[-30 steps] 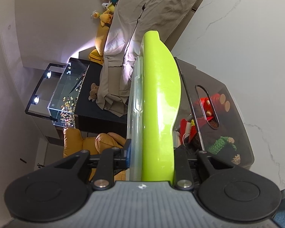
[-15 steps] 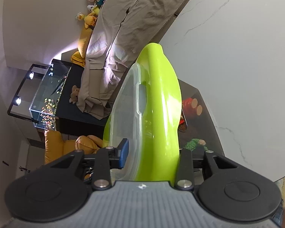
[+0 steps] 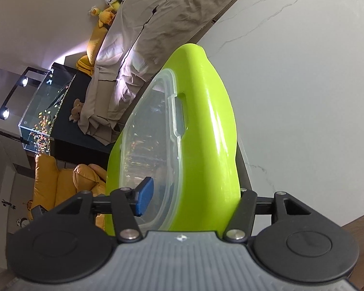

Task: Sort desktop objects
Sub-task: 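Lower the green lid flat onto the box rim with both tools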

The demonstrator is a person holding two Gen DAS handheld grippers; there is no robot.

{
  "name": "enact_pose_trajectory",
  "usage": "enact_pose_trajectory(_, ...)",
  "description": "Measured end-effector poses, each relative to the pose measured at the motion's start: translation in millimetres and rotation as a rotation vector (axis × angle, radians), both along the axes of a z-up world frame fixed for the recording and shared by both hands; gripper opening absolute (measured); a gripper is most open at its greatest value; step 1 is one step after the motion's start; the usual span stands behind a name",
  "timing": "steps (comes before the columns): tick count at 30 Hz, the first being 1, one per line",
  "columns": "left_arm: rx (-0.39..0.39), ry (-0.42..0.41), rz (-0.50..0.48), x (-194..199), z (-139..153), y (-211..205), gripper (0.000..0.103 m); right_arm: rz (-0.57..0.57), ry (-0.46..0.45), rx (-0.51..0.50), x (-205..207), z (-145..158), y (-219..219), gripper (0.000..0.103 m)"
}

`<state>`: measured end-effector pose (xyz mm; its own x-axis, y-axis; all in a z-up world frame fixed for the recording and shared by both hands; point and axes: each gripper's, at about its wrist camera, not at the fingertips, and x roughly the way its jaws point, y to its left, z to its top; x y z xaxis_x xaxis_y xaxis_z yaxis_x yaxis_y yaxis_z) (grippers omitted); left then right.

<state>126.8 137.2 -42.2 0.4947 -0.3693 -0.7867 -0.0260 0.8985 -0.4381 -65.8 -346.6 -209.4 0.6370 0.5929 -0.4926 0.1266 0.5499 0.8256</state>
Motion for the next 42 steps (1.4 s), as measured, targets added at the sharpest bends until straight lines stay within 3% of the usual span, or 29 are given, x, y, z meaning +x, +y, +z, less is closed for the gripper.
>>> enact_pose_trajectory(3, 0.004, 0.001, -0.004, -0.1, 1.1, -1.6, 0.039, -0.008, 0.016, 0.023, 3.9, -6.3, -2.2, 0.066)
enact_pose_trajectory(9, 0.005, 0.005, -0.003, 0.4, 1.9, -2.7, 0.041, -0.154, -0.037, 0.130, -4.3, -15.3, -29.5, 0.069)
enact_pose_trajectory(13, 0.008, 0.009, -0.002, 1.8, 2.7, -2.9, 0.042, -0.215, -0.097, -0.031, -3.5, 6.0, -35.1, 0.065)
enact_pose_trajectory(16, 0.011, 0.011, 0.003, 2.0, 2.6, -3.1, 0.046, -0.190, -0.088, -0.166, 8.9, 18.5, -25.4, 0.043)
enact_pose_trajectory(18, 0.016, 0.011, 0.007, 0.8, 3.0, -1.7, 0.053, -0.178, -0.096, -0.239, 16.4, 25.4, -15.0, 0.041)
enact_pose_trajectory(27, 0.014, 0.008, 0.036, 11.3, 4.7, 1.9, 0.054, -0.173, -0.097, -0.205, 23.2, 26.1, -2.5, 0.041)
enact_pose_trajectory(36, 0.034, -0.008, 0.026, 25.7, 12.3, -13.5, 0.062, -0.211, -0.093, -0.148, 8.0, 12.4, -10.4, 0.042)
enact_pose_trajectory(42, -0.007, 0.010, 0.056, 12.6, 6.9, -2.9, 0.064, -0.211, -0.097, -0.231, 23.3, 25.3, -2.6, 0.042)
